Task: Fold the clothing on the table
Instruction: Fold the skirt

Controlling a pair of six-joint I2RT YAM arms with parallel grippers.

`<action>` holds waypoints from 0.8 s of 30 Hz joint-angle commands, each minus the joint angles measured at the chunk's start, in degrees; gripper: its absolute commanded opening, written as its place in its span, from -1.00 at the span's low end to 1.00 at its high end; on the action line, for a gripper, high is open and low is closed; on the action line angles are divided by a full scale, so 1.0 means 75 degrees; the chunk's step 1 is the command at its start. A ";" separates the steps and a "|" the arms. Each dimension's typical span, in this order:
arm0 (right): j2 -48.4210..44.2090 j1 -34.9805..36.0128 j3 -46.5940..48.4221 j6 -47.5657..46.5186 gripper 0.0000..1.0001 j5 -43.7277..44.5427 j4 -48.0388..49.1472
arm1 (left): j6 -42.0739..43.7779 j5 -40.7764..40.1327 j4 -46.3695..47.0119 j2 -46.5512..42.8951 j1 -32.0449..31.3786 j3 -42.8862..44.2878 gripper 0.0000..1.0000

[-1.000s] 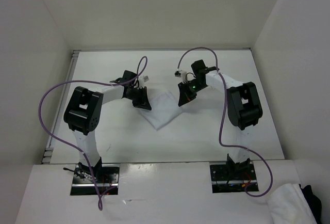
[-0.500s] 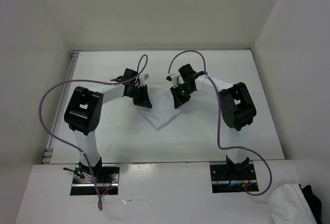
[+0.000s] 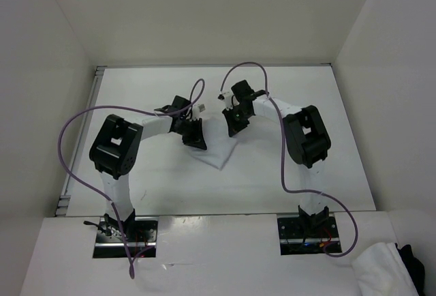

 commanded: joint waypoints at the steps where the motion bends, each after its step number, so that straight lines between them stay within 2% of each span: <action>1: 0.0512 0.0052 0.0547 0.0044 -1.00 0.0711 0.0309 | -0.0206 -0.0022 0.0078 0.0302 -0.0359 -0.0357 -0.94; 8: 0.0795 0.0052 0.1602 0.0138 -1.00 0.0711 0.0449 | -0.0418 0.0130 0.0348 0.0595 -0.1004 -0.0172 -0.94; 13: 0.0223 -0.0204 0.1418 0.0313 -1.00 0.0418 0.0764 | -0.0418 -0.0104 0.0137 0.0666 -0.1075 0.0158 -0.85; 14: 0.0046 -0.0298 0.1311 0.0313 -1.00 0.0418 0.0870 | -0.0348 -0.0197 0.0044 0.0666 -0.1075 0.0250 -0.82; 17: -0.0702 -0.0556 0.0878 0.0500 -1.00 0.0418 0.1151 | -0.0278 -0.0268 -0.0097 0.0490 -0.0993 0.0251 -0.55; 20: -0.1510 -0.0942 0.0503 0.0571 -0.59 0.0279 0.1152 | -0.0185 -0.0478 -0.0388 -0.0128 -0.0923 0.0356 -0.43; 21: -0.1723 -0.1060 0.0420 0.0571 -0.01 0.0161 0.1152 | -0.0184 -0.0560 -0.0483 -0.0293 -0.0923 0.0357 -0.40; 24: -0.2578 -0.1341 -0.0071 0.0489 0.55 -0.0063 0.1222 | -0.0113 -0.1029 -0.0940 -0.1064 -0.0923 0.0846 -0.21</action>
